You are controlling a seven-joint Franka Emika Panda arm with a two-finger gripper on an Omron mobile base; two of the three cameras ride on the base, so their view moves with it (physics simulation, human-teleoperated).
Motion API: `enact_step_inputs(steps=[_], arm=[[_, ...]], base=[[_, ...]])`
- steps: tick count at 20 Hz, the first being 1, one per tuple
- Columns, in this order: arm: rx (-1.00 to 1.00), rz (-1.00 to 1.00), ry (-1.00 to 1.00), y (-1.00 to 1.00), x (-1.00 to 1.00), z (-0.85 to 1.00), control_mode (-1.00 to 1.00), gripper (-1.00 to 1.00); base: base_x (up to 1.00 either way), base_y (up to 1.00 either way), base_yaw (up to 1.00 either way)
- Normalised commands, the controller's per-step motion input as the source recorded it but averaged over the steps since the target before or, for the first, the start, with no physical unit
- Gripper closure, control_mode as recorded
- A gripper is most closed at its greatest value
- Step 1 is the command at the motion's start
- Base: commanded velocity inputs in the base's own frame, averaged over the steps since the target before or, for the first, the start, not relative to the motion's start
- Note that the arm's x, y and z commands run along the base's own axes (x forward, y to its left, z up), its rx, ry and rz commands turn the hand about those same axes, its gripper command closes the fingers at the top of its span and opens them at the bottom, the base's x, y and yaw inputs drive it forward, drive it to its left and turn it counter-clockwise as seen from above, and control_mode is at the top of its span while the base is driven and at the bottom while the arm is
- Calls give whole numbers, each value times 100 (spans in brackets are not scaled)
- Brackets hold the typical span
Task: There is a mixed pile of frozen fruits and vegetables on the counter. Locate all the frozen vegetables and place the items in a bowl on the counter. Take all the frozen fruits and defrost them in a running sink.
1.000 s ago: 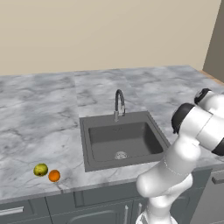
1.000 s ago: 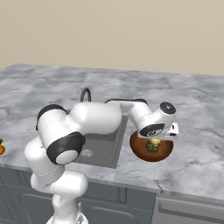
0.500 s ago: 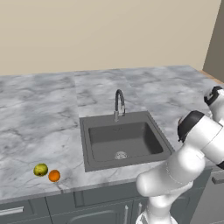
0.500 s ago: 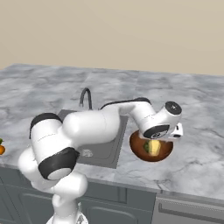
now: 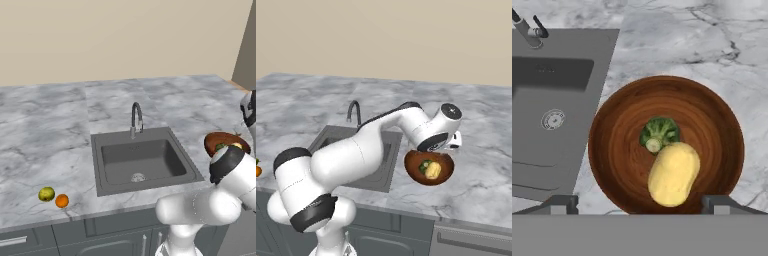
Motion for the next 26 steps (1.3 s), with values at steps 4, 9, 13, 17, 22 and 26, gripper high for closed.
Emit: enact_step_inputs(steps=[4,9,13,17,22,26], arm=[[0,0,0,90,-26,1,-100,-100],[0,0,0,86,-17,2,-100,-100],[0,0,0,71,-3,0,-100,-100],[-1,0,0,68,0,0,-100,-100],[-7,0,0,72,0,0,-100,-100],[-5,0,0,78,0,0,-100,-100]], base=[[0,0,0],[0,0,0],[0,0,0],[0,0,0],[0,0,0],[0,0,0]])
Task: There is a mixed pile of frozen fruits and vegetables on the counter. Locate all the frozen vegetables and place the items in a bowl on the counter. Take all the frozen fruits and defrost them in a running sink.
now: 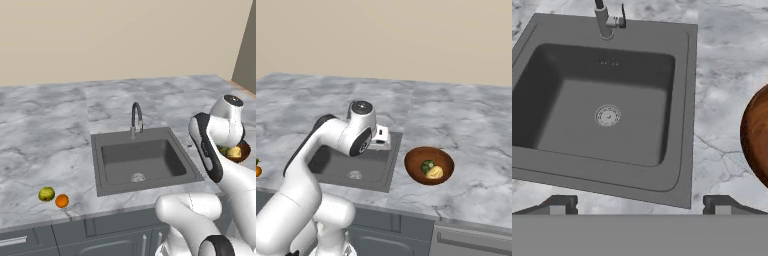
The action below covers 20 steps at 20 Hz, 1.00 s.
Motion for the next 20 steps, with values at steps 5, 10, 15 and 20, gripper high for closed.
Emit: enact_step_inputs(steps=[5,10,15,20], arm=[[-1,0,0,81,0,-3,-100,-100],[0,0,0,85,0,-7,-100,-100],[0,0,1,82,0,-1,-100,-100],[0,2,2,80,0,0,-100,-100]], base=[[0,0,0],[0,0,0],[0,0,0],[0,0,0]])
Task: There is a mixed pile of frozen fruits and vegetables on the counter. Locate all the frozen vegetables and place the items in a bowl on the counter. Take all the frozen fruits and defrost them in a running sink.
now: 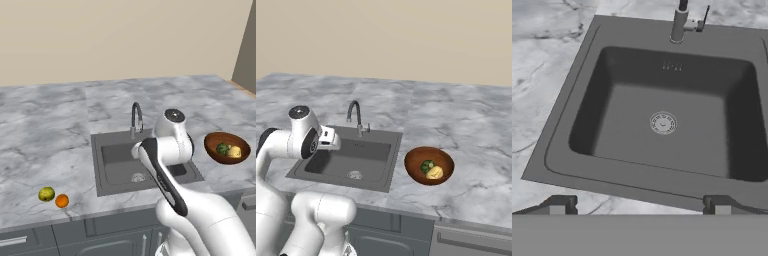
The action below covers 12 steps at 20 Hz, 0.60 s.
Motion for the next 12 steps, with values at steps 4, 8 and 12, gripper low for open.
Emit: enact_step_inputs(steps=[4,8,12], arm=[[1,2,4,76,-4,0,-100,-100],[2,1,7,73,-3,0,-100,-100],[2,0,8,70,0,-9,-100,-100]], base=[[0,0,0],[0,0,0],[0,0,0]])
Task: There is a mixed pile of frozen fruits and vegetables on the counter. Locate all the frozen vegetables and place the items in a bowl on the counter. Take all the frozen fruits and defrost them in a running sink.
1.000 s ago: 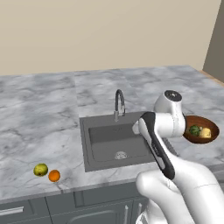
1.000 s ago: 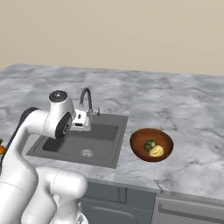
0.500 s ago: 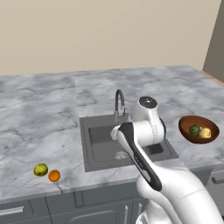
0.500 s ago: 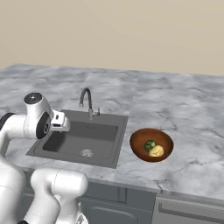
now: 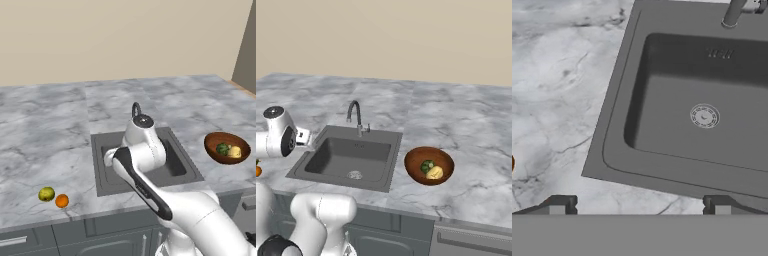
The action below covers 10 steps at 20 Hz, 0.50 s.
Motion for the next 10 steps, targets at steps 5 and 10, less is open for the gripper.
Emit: enact_step_inputs(steps=[5,10], arm=[[0,0,7,66,-5,-21,-100,-100],[1,0,2,60,-6,-1,-100,-100]], base=[[0,0,0],[0,0,0]])
